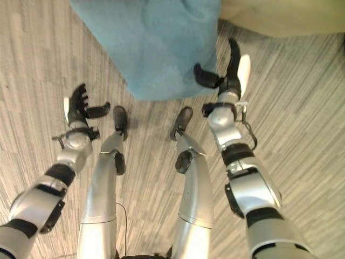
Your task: Pick up all the scattered cushions and arrange them neatly on the sofa.
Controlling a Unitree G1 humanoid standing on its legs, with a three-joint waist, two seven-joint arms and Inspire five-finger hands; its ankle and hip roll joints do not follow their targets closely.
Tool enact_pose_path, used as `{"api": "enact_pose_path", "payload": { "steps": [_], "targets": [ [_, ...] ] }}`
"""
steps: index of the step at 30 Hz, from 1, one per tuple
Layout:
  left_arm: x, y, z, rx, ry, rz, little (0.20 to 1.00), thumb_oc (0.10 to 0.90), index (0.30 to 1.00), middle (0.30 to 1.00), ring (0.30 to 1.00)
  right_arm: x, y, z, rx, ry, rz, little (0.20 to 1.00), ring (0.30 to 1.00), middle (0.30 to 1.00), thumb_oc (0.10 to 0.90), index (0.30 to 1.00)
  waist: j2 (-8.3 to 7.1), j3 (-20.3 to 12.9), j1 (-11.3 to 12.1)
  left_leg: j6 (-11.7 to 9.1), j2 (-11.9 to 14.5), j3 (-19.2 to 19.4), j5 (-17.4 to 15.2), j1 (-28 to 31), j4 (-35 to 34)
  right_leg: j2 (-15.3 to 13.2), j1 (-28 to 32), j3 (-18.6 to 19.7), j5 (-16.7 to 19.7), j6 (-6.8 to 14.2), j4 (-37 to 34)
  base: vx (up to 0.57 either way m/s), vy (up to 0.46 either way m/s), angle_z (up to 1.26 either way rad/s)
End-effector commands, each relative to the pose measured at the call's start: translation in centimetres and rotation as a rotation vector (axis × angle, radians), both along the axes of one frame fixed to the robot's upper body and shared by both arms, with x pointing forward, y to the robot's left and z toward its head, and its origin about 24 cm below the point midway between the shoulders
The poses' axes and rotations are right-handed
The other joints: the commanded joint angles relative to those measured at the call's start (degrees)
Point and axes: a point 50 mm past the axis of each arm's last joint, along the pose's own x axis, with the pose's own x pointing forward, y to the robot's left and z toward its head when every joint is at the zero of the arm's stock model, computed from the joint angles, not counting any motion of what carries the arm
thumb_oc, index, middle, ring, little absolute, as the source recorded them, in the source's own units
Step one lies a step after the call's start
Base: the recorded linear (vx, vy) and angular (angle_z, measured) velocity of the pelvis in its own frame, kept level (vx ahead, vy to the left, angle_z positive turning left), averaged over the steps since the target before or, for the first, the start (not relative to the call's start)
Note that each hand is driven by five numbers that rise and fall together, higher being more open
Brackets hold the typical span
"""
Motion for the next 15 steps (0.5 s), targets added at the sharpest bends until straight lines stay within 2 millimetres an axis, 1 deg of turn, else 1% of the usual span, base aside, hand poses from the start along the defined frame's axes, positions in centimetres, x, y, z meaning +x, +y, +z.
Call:
{"api": "enact_pose_path", "payload": {
  "steps": [1,2,3,4,5,6,7,8,10,11,12,13,14,15],
  "targets": [
    [-0.5,0.9,0.0,-0.047,-0.047,0.029,0.9,0.8,0.9,0.9,0.9,-0.7,-0.7,-0.9,-0.026,-0.027,-0.013,0.9,0.9,0.9,0.8,0.9,2.48,-6.6,-0.7,2.3,-2.9,-1.7,-5.6,-2.3,1.6,1.0,1.1,4.1,-8.7,4.8,2.7,0.03,-0.006,0.07],
    [-0.5,0.9,0.0,-0.047,-0.048,0.029,0.9,0.8,0.9,0.9,0.9,-0.6,-0.7,-0.9,-0.026,-0.028,-0.013,0.9,0.9,0.9,0.8,0.9,2.47,-6.7,-0.7,2.3,-2.9,-1.7,-5.6,-2.5,1.7,0.9,0.9,4.1,-8.7,4.8,2.8,0.03,-0.003,0.07],
    [-0.1,0.9,1.8,-0.025,-0.093,0.026,0.9,0.8,0.9,0.9,0.9,-0.4,0.2,0.3,-0.049,-0.047,0.011,0.9,0.9,0.9,0.8,0.9,2.54,-6.7,-0.6,2.3,-3.1,-1.7,-5.4,-3.9,2.1,0.9,-0.4,4.4,-8.6,4.9,3.2,0.03,0.001,0.07],
    [0.0,0.9,2.6,-0.02,-0.111,0.025,0.9,0.8,0.9,0.9,0.9,-0.3,0.7,0.8,-0.063,-0.056,0.026,0.9,0.9,0.9,0.8,0.9,2.52,-6.9,-0.6,2.4,-3.2,-1.6,-5.4,-4.5,2.1,0.9,-1.2,4.5,-8.5,5.0,3.2,0.02,0.001,0.04],
    [0.0,0.9,2.6,-0.02,-0.111,0.025,0.9,0.8,0.9,0.9,0.9,-0.3,0.7,0.8,-0.063,-0.056,0.026,0.9,0.9,0.9,0.8,0.9,2.51,-6.9,-0.6,2.4,-3.2,-1.6,-5.4,-4.5,2.1,0.9,-1.2,4.5,-8.5,5.0,3.2,0.02,0.004,0.03],
    [0.2,0.5,4.0,-0.014,-0.149,0.013,0.9,0.8,0.9,0.9,0.9,-0.2,1.8,1.7,-0.086,-0.077,0.057,0.9,0.9,0.9,0.8,0.9,2.54,-7.0,-0.5,2.5,-3.3,-1.7,-5.3,-5.4,2.1,1.2,-2.1,4.8,-8.4,5.0,3.2,0.0,0.0,0.0],
    [0.3,0.3,4.5,-0.015,-0.163,0.008,0.9,0.8,0.9,0.9,0.9,-0.2,2.4,2.1,-0.094,-0.09,0.072,0.9,0.9,0.9,0.8,0.9,2.51,-7.2,-0.6,2.5,-3.4,-1.7,-5.2,-5.8,2.1,1.3,-2.6,4.9,-8.3,5.0,3.1,0.0,0.0,0.0],
    [0.3,0.3,4.5,-0.015,-0.163,0.008,0.9,0.8,0.9,0.9,0.9,-0.2,2.4,2.1,-0.094,-0.091,0.072,0.9,0.9,0.9,0.8,0.9,2.5,-7.2,-0.6,2.5,-3.4,-1.7,-5.2,-5.9,2.1,1.2,-2.7,4.9,-8.3,5.0,3.1,0.0,0.0,0.0],
    [0.4,0.0,5.7,0.001,-0.194,-0.003,0.9,0.8,0.9,0.9,0.9,-0.3,3.9,2.9,-0.108,-0.118,0.117,0.9,0.9,0.9,0.8,0.9,2.48,-7.5,-0.8,2.5,-3.5,-1.8,-5.1,-6.6,2.3,1.6,-3.3,5.2,-8.0,5.2,3.0,0.0,0.0,0.0],
    [0.5,-0.7,6.4,0.024,-0.21,-0.016,0.9,0.8,0.9,0.9,0.9,-0.4,5.2,3.3,-0.104,-0.141,0.154,0.9,0.9,0.9,0.8,0.9,2.45,-7.8,-1.0,2.5,-3.4,-1.8,-5.1,-7.0,2.5,1.7,-3.7,5.5,-7.8,5.3,2.7,0.0,0.0,0.0],
    [0.6,-1.2,6.8,0.026,-0.22,-0.022,0.9,0.8,0.9,0.9,0.9,-0.4,5.9,3.4,-0.101,-0.149,0.174,0.9,0.9,0.9,0.8,0.9,2.48,-7.9,-1.0,2.5,-3.4,-1.8,-5.1,-7.3,2.6,1.8,-3.9,5.6,-7.6,5.4,2.7,0.0,0.0,0.0],
    [0.7,-1.2,6.9,0.027,-0.221,-0.022,0.9,0.8,0.9,0.9,0.9,-0.4,5.9,3.4,-0.101,-0.149,0.173,0.9,0.9,0.9,0.8,0.9,2.44,-7.9,-1.0,2.5,-3.4,-1.8,-5.1,-7.3,2.6,1.8,-4.0,5.6,-7.6,5.4,2.7,0.0,0.012,-0.04],
    [0.7,-1.7,7.3,0.026,-0.23,-0.029,0.9,0.8,0.9,0.9,0.9,-0.4,6.4,3.5,-0.103,-0.155,0.187,0.9,0.9,0.9,0.8,0.9,2.43,-8.0,-1.1,2.5,-3.4,-1.8,-5.1,-7.4,2.5,2.0,-4.1,5.6,-7.5,5.5,2.5,0.0,0.001,-0.04],
    [0.8,-2.5,7.8,0.006,-0.244,-0.048,0.9,0.8,0.9,0.9,0.9,-0.5,7.5,3.7,-0.095,-0.166,0.221,0.9,0.9,0.9,0.8,0.9,2.34,-8.3,-1.4,2.5,-3.5,-1.8,-5.1,-7.5,2.4,2.2,-4.0,5.7,-7.2,5.6,2.2,-0.01,0.001,-0.05]
  ]
}}
